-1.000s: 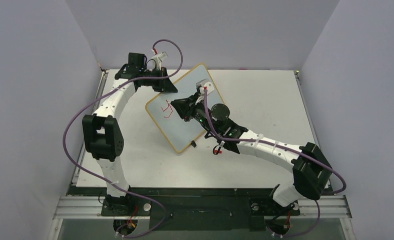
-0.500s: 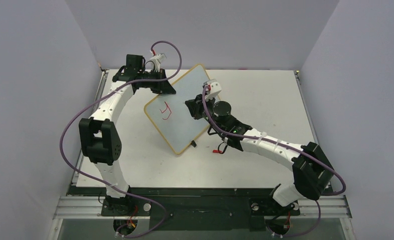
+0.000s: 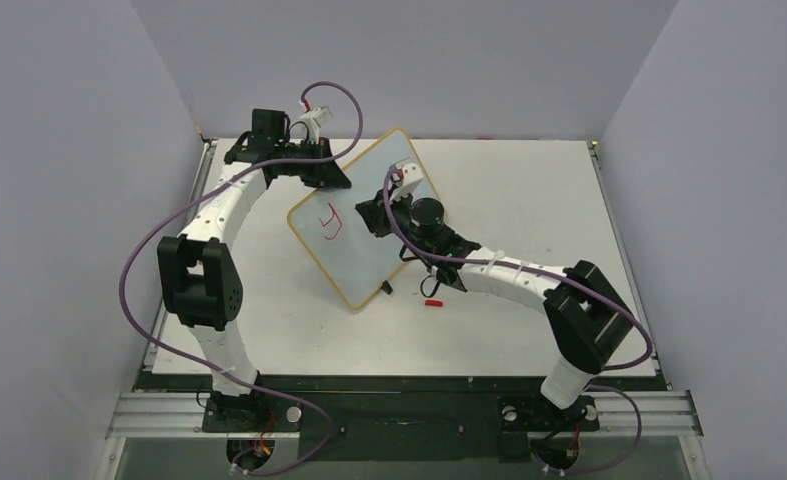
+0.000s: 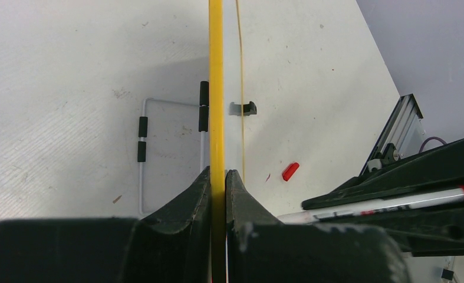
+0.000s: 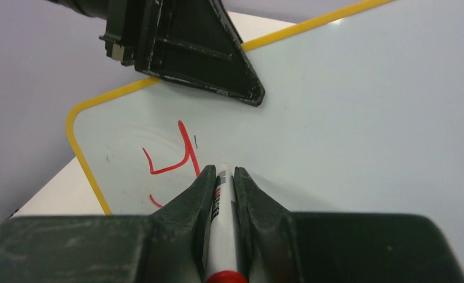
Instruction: Write a sentence on the whiteboard
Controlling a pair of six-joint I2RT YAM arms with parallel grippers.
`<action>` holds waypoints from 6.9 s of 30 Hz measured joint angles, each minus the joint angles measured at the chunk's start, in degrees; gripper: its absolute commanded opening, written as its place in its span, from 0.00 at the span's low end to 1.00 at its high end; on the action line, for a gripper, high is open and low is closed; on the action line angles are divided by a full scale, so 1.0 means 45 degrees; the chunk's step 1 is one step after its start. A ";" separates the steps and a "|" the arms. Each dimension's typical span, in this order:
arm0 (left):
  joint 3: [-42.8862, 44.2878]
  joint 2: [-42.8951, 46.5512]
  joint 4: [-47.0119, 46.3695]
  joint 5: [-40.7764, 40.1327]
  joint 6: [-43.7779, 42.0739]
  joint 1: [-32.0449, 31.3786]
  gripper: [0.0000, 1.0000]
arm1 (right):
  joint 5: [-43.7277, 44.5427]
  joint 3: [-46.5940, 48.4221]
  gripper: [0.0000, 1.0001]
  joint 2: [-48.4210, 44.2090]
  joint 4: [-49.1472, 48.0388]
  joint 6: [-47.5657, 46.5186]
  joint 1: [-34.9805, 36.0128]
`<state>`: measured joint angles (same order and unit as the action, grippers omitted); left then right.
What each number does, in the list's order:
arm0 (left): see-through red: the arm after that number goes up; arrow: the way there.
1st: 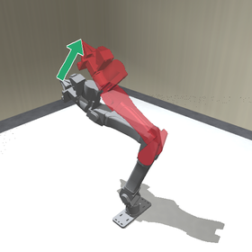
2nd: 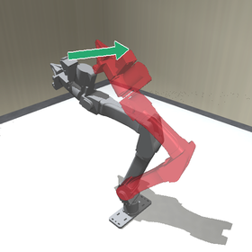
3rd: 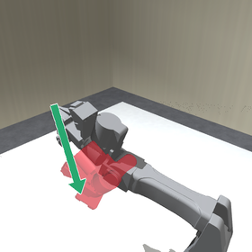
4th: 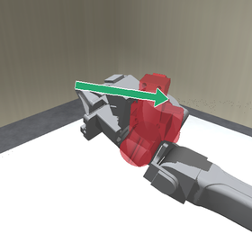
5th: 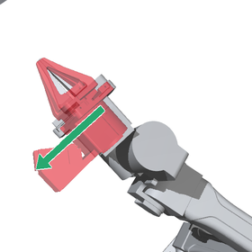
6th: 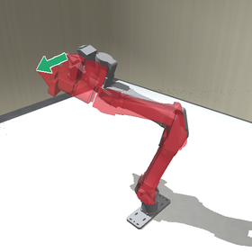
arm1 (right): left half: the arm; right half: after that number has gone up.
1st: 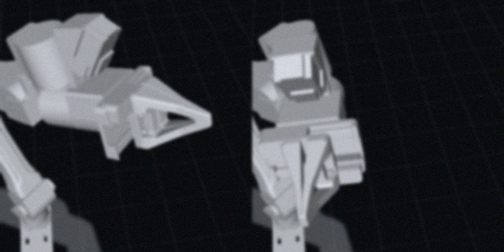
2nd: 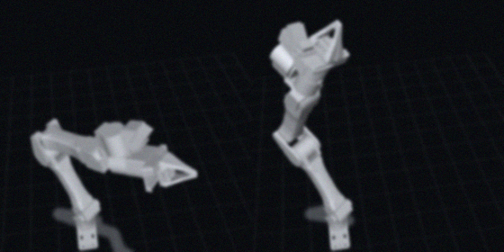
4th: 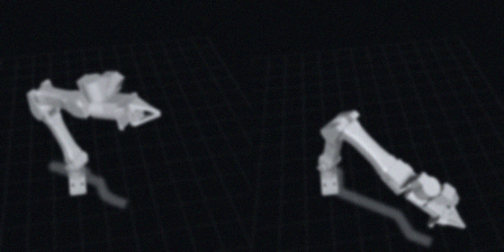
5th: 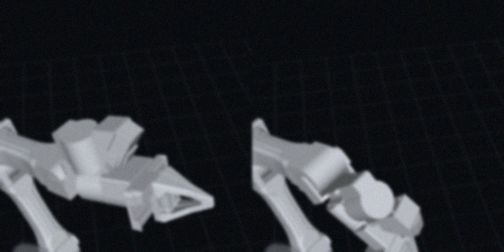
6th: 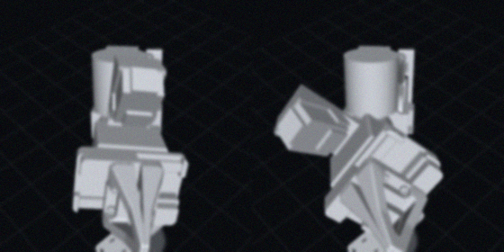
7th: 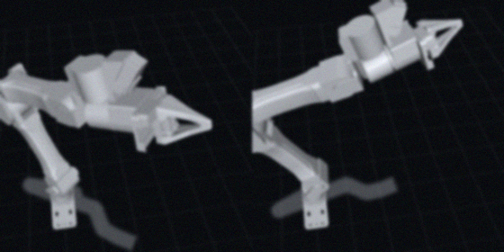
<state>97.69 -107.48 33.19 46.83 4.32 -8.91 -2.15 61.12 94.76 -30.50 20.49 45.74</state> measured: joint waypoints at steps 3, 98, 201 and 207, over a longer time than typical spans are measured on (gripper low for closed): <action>0.0000 0.0000 0.0000 0.0000 -0.0005 0.0005 0.00 | -0.0525 0.0083 0.00 0.0651 -0.0389 0.0175 0.0000; -0.0476 0.0214 -0.0335 0.0024 0.0233 0.0180 0.00 | -0.0257 0.2157 0.00 0.2040 -0.0029 0.0913 0.0525; -0.1122 0.0457 -0.1025 -0.0165 0.0704 0.0325 0.00 | 0.0510 0.2608 0.00 0.2152 0.1457 0.0758 -0.0588; -0.1151 0.0457 -0.1059 -0.0170 0.0763 0.0350 0.00 | 0.0374 0.2103 0.00 0.1948 0.1413 0.0845 -0.0588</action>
<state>92.51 -105.43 28.42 46.06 7.75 -7.33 -0.47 70.59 103.53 -24.14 24.29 43.09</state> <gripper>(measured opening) 0.051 0.111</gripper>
